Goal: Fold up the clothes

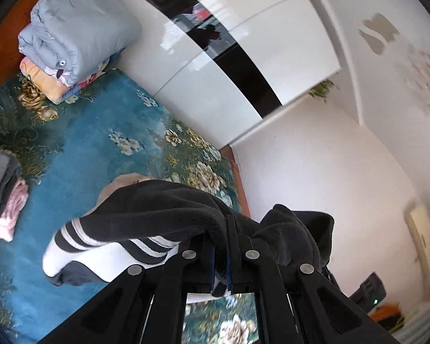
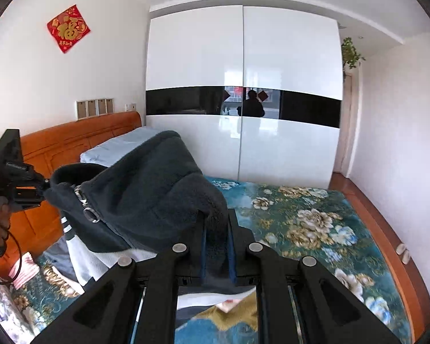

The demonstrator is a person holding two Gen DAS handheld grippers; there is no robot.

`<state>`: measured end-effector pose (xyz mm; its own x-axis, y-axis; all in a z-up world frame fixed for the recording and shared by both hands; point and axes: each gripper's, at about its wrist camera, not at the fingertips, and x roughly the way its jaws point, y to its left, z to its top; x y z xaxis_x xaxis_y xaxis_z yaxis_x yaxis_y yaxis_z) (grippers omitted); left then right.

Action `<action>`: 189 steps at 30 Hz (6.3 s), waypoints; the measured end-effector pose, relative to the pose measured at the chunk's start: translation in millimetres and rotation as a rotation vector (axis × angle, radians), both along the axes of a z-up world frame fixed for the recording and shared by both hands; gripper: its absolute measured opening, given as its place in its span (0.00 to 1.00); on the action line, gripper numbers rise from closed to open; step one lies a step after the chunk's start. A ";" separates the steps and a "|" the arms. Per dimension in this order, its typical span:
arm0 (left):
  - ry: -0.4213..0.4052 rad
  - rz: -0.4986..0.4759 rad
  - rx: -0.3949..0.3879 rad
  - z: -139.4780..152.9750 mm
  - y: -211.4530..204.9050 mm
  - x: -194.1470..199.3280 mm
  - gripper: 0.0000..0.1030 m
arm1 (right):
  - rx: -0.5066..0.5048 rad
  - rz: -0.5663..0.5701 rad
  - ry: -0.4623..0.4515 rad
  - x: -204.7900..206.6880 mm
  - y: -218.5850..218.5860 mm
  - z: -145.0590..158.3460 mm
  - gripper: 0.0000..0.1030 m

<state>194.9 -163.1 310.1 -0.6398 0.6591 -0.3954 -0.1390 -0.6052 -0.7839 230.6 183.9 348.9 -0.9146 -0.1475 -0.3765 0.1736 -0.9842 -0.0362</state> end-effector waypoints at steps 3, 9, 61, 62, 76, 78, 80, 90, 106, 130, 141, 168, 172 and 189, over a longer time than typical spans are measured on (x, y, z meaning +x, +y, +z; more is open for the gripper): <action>-0.001 -0.024 -0.002 -7.3 -8.1 58.6 0.05 | 0.019 -0.004 -0.024 58.8 -10.9 -5.7 0.12; -0.181 -0.029 -0.039 -79.4 -0.6 65.5 0.05 | 0.015 -0.007 -0.179 84.3 -12.6 -54.7 0.12; -0.923 0.178 -0.445 -499.3 -46.1 32.2 0.61 | -0.202 -0.289 -0.923 -87.7 77.6 -478.4 0.53; -0.934 0.179 -0.463 -505.0 -49.7 40.7 0.61 | -0.196 -0.291 -0.922 -78.6 71.5 -479.0 0.53; -0.792 0.042 -0.671 -496.7 -47.9 57.4 0.12 | -0.259 -0.396 -0.949 13.4 7.3 -475.5 0.53; -0.715 0.069 -0.795 -477.1 -64.1 46.8 0.12 | -0.268 -0.393 -0.954 23.2 2.7 -474.0 0.53; -0.651 0.093 -0.914 -461.2 -81.6 29.5 0.12 | -0.272 -0.383 -0.958 35.6 -3.6 -471.0 0.53; -0.657 0.165 -0.965 -467.9 -99.6 -4.1 0.16 | -0.163 -0.109 -1.063 92.4 -78.7 -481.0 0.55; -0.746 0.174 -0.690 -449.3 -40.5 111.2 0.39 | -0.102 -0.178 -1.168 122.3 -82.0 -500.0 0.08; -0.838 0.258 -0.613 -468.2 70.5 117.7 0.42 | 0.403 -0.757 -0.854 -45.5 334.2 -416.6 0.06; -0.888 0.345 -0.526 -481.9 56.7 149.4 0.46 | 0.160 -0.647 -0.780 -18.0 313.8 -421.4 0.41; -0.840 0.244 -0.208 -498.5 -5.1 190.4 0.58 | -0.266 -0.407 -1.042 159.6 116.9 -465.6 0.07; -0.804 0.176 -0.142 -502.5 3.8 174.4 0.59 | -0.279 -0.477 -1.056 154.7 143.9 -479.3 0.07; -0.677 -0.309 -0.247 -500.1 91.6 156.0 0.66 | -0.337 -0.515 -1.076 138.9 160.5 -499.8 0.07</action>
